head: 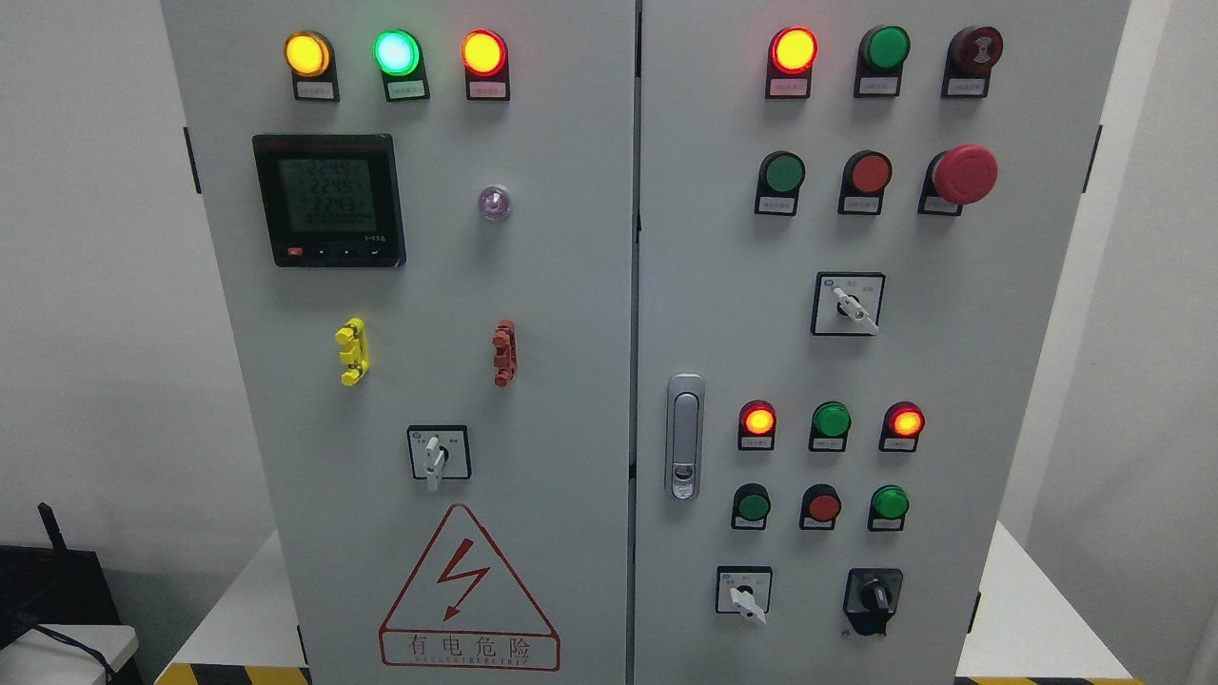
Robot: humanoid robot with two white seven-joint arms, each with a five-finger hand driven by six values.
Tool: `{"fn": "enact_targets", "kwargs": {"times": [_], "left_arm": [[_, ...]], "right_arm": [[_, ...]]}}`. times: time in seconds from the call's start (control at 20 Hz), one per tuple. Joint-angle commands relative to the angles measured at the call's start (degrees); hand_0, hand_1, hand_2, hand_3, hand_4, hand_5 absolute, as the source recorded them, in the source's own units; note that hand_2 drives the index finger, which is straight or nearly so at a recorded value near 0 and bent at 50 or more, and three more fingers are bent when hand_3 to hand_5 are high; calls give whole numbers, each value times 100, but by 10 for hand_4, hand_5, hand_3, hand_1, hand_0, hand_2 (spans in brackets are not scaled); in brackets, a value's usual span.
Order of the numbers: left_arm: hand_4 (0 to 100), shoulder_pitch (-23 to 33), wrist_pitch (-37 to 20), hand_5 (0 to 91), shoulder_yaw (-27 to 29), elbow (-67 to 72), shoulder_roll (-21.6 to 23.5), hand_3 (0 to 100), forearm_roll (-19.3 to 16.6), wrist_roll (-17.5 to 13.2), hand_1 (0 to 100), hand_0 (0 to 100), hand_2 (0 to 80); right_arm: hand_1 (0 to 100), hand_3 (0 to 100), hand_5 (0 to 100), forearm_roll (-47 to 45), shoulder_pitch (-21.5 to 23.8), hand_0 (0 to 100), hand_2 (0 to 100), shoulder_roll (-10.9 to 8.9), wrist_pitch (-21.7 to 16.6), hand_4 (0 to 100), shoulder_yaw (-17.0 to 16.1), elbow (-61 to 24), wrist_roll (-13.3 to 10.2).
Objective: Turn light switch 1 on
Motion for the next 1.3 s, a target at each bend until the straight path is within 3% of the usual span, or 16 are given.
{"fn": "enact_targets", "kwargs": {"times": [0.0,0.55,0.7,0.8,0.9,1.1,1.25], "left_arm": [[37,1,-13,0,0,-14,-167,0,-4,-2,45,473,0],[33,19,-31,0,9,-111,-185,0,-4,24,47,472,0],[40,89,-144,0,26,-348,-193,0,-13,471,48,472,0],[55,247,-390,0,192,-611,-185,0,-48,657,50,471,0],[61,291,-453,0,543,-848,-176,0,-40,657,51,471,0],[82,353,-470,0,1422,-1402,-158,19,-13,570,60,470,0],[97,440,-479,0,1695,-1954,-132,37,-22,412,65,472,0]], "right_arm": [[389,0,0,-97,0,120,0,0,-2,0,0,-5,-26],[389,0,0,-106,0,120,0,0,-2,0,0,4,-26],[389,0,0,-97,0,120,0,0,-2,0,0,4,-26],[389,0,0,-106,0,120,0,0,-2,0,0,3,-17],[389,0,0,-106,0,120,0,0,-2,0,0,4,-26],[389,0,0,-106,0,120,0,0,-2,0,0,-5,-26],[389,0,0,-97,0,120,0,0,-2,0,0,4,-26]]}}
